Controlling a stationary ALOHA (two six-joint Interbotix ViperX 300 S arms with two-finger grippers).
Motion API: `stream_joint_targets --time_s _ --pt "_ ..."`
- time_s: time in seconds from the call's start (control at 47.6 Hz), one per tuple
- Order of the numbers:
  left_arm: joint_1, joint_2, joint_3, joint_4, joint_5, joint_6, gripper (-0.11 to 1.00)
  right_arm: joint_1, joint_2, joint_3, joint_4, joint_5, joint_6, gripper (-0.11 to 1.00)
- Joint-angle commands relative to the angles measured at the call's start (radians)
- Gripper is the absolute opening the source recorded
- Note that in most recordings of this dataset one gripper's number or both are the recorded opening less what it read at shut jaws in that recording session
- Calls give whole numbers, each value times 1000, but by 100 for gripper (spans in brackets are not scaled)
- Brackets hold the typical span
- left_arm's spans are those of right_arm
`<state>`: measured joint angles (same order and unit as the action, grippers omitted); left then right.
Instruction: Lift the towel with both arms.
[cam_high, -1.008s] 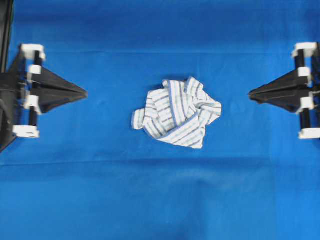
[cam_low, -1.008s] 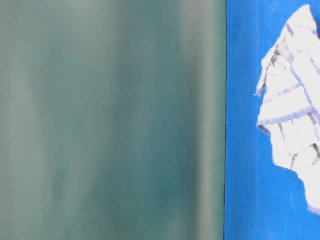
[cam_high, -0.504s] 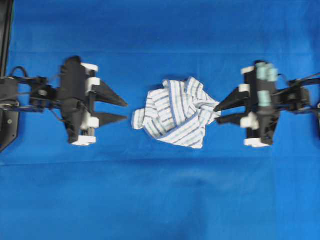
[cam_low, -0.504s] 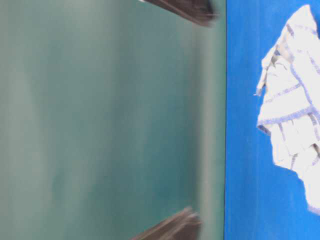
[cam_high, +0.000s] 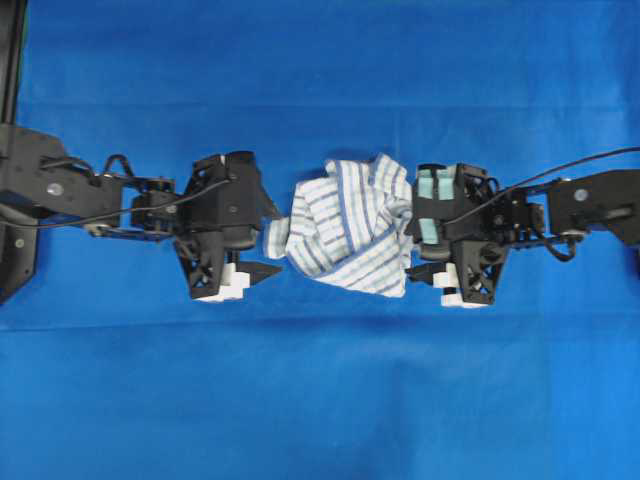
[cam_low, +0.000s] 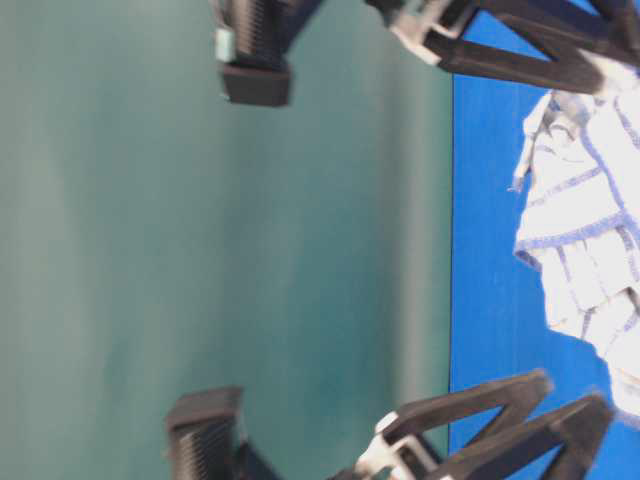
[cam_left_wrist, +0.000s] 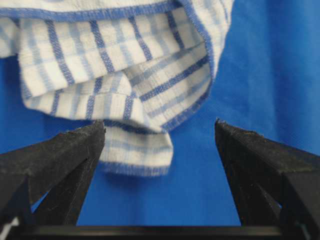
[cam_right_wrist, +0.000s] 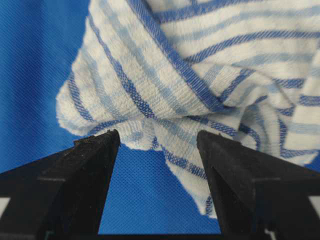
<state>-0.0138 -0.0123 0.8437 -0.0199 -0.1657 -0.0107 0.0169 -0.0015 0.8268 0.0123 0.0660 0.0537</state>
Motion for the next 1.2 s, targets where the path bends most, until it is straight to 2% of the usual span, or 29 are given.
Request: stream_joint_targets --time_s 0.0,0.399,0.609,0.693,0.735,0.903,0.966,1.008,1.176 --pt "-2 29 -34 -2 -32 0 91 3 14 -25 3 -14 2 66" --pt "-2 140 -66 -2 -77 5 91 2 97 -46 3 -52 15 66" --pt "9 198 -104 -2 -72 14 86 2 97 -48 5 -63 15 65" --pt "15 221 -120 -2 -55 14 79 0 97 -48 3 -72 15 60" --pt "17 227 -124 -2 -43 14 72 0 97 -48 5 -74 15 54" --pt "21 219 -120 -2 25 15 22 -3 94 -48 3 -71 14 8" --pt "20 209 -118 -2 54 9 9 -3 91 -49 3 -71 14 6" --pt "20 196 -118 -2 74 5 6 -2 83 -49 3 -69 14 6" --pt "20 91 -123 -6 144 0 6 -3 32 -51 3 -49 14 6"
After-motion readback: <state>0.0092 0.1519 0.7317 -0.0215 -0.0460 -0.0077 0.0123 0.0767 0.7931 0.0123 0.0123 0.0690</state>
